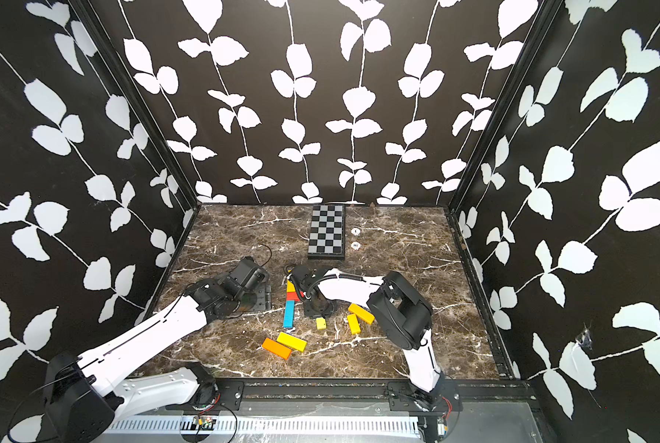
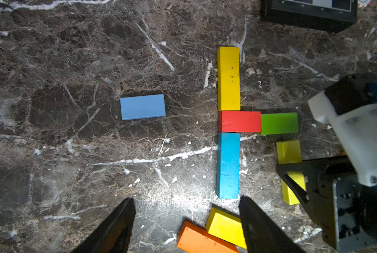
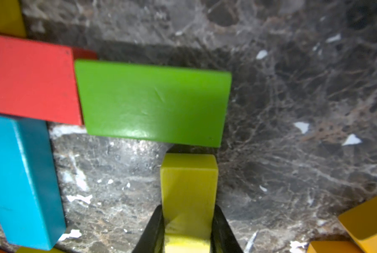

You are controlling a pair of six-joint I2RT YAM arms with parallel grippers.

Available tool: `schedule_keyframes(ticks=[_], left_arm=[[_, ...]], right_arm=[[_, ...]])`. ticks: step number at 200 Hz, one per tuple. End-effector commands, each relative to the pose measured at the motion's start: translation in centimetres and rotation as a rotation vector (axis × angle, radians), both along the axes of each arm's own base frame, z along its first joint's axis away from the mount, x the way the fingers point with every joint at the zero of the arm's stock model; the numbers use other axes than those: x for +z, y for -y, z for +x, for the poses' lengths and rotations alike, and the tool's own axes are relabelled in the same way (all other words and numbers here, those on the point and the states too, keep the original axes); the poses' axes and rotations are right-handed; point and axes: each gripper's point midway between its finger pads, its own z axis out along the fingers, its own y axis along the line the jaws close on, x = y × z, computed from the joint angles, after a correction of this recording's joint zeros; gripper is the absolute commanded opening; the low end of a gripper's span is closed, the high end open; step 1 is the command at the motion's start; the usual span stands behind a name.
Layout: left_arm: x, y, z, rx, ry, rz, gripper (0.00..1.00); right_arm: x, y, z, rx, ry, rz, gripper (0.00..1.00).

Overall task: Assemble the letter h with building blocks
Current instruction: Assemble the building block at the center of the board.

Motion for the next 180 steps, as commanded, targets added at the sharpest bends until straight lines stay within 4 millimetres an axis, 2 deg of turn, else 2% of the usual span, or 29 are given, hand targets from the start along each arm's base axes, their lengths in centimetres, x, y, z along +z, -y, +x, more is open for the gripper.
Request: schedule_keyframes(ticks=[1,29,101,149,180], left_arm=[[-0.54,-0.22,-0.14,-0.004,-0.008,0.008,0.77],[-0.69,-0.21,-0.17,-0.005,-0.01,0.009,0.77],[-1.01,-0.13,-0.23,-0.008,-0.015,0.007,0.77],[-1.17,-0.07,-0.28,-0.01,-0.02,0.005,0.77],[-1.2,-0.02,-0.27,-0.012,-0.022,0.004,0.77]], right_arm=[[-1.3,-0.15,0.36,-0.052,-0.017,-0.006,0.2],[-1.37,0.26,0.63,-0.091,-0.005,-0.019,0.19],[-1.33,-0.6,0.94,-0.083,-0.012,-0.001,0.19],[-1.34,-0.07,0.96,-0.098,-0.007,-0.02,0.2],[-1.4,-0.54,0.83,-0.103,-0.018,0.0,0.34]])
